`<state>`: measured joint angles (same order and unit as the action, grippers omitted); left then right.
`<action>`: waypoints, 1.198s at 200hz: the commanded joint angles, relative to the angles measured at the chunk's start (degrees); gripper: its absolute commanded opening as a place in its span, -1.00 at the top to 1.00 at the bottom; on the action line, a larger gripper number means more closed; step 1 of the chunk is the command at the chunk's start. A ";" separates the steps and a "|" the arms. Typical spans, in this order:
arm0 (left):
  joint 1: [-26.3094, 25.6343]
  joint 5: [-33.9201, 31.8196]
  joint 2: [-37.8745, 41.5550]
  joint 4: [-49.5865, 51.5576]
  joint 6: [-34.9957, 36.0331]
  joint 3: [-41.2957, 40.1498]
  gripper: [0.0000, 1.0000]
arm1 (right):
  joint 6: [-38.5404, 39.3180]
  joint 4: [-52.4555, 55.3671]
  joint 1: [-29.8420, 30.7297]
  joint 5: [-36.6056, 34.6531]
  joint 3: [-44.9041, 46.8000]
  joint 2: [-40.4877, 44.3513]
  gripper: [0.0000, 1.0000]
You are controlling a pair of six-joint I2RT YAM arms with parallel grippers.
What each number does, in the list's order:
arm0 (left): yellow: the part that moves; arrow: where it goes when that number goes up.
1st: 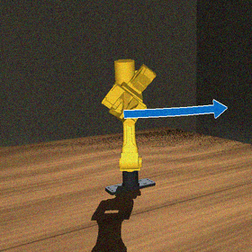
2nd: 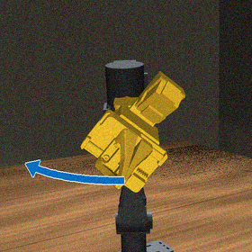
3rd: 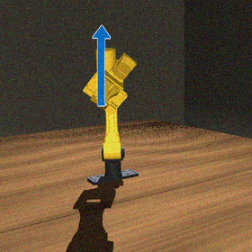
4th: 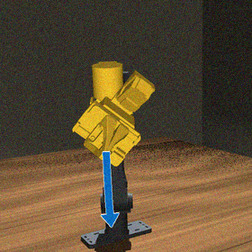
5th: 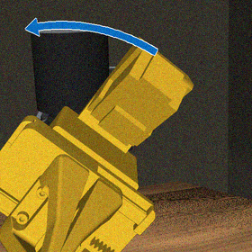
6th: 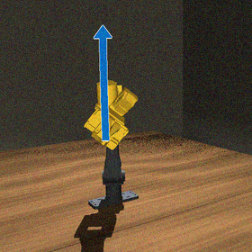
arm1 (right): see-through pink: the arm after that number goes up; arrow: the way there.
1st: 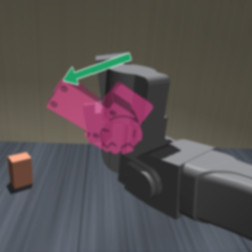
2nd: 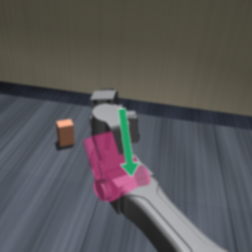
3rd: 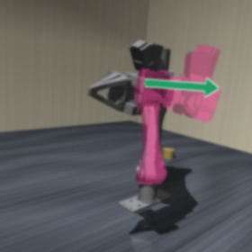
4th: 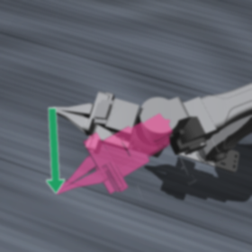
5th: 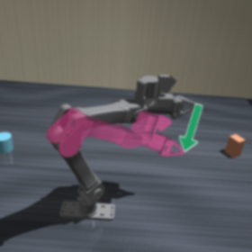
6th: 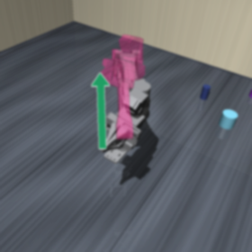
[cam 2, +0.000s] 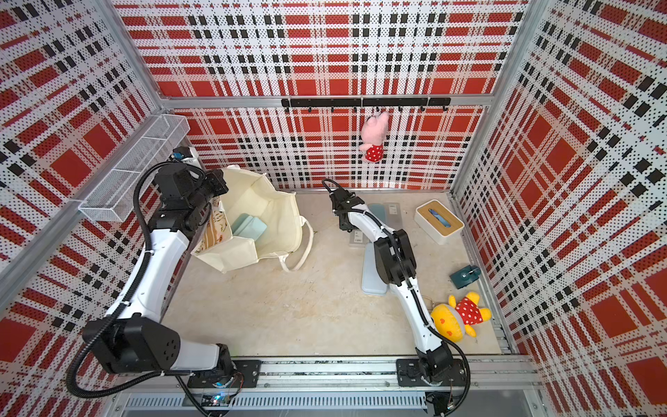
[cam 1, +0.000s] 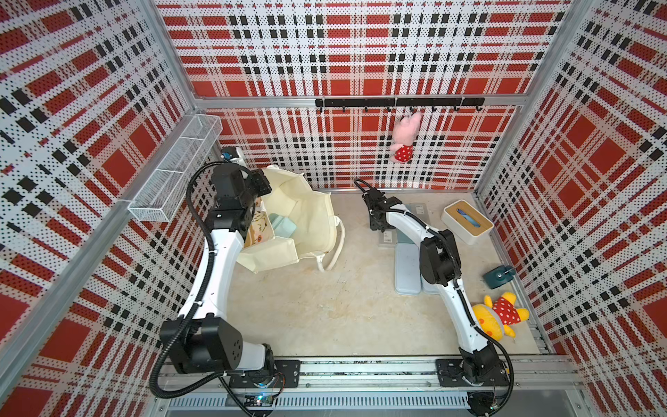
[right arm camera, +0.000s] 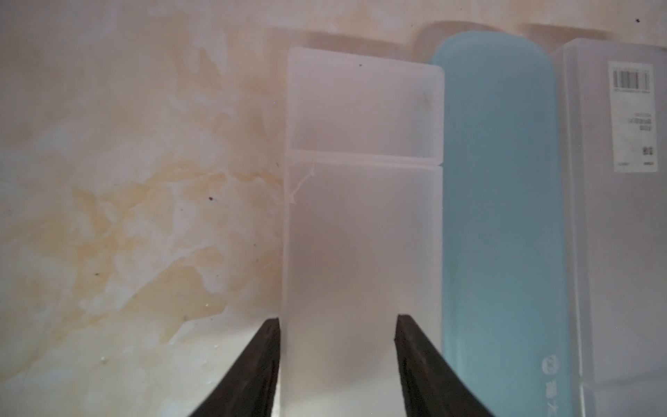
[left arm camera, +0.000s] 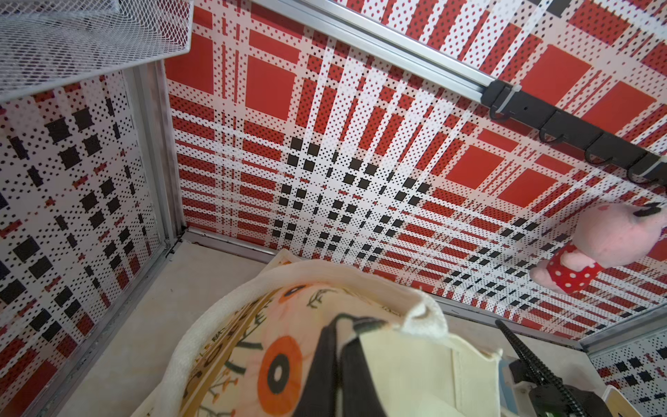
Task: Take out the pencil case from the canvas bag
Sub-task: Adjust the pencil case at the center of the board, then pick up the pencil case from the canvas bag.
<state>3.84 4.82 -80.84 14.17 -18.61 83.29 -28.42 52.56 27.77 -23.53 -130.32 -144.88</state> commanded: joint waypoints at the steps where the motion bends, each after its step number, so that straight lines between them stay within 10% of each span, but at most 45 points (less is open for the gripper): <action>1: 0.17 1.24 2.58 -7.23 -0.90 0.91 1.00 | 2.58 1.14 -0.95 -1.48 1.40 -0.82 -0.06; 99: -2.70 4.48 0.93 -6.50 1.49 3.25 1.00 | 3.73 -3.99 -1.05 3.66 2.02 6.46 -0.15; 239: -15.07 9.77 -8.84 -12.22 7.47 11.88 1.00 | -2.86 -54.03 1.17 27.82 55.46 60.50 -0.14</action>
<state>-10.92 11.64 -89.86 12.12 -12.78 91.44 -29.43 10.68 27.40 -2.66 -80.66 -90.39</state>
